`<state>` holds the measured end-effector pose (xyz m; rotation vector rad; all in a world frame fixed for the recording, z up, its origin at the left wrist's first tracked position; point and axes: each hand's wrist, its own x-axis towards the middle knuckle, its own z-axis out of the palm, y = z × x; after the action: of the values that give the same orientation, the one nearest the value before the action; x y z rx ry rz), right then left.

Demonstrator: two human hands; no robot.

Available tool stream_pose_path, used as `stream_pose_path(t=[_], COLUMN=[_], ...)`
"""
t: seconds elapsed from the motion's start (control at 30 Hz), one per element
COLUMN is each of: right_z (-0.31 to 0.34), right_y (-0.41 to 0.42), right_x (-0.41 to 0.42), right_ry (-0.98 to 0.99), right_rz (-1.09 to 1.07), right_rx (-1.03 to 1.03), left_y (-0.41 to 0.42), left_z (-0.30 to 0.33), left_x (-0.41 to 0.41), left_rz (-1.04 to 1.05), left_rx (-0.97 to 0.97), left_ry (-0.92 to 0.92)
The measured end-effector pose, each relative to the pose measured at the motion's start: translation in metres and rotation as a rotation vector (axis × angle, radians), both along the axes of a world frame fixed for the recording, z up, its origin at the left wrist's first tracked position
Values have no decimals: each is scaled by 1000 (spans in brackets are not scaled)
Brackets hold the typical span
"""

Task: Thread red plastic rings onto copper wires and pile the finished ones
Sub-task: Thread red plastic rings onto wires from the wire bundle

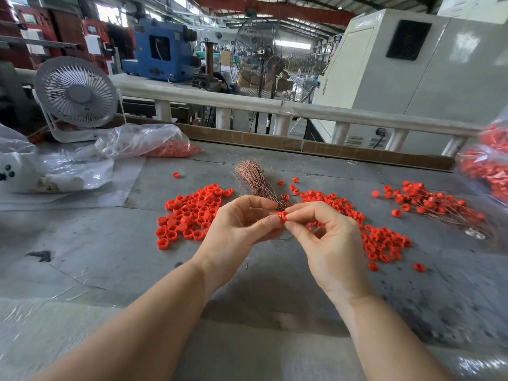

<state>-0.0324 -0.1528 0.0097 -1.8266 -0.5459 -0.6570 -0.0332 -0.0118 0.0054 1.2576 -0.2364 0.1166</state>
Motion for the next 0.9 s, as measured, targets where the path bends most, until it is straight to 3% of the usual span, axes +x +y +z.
stream_pose_path(t=[0.4, 0.9], right_z=[-1, 2], right_y=[0, -1], right_x=[1, 0], right_ry=[-31, 69], right_rz=[-13, -5], right_rx=[-46, -13], left_y=[0, 1], left_z=[-3, -1], left_x=[3, 3], left_rz=[-33, -105], left_rx=[-47, -126], left_ry=[35, 107])
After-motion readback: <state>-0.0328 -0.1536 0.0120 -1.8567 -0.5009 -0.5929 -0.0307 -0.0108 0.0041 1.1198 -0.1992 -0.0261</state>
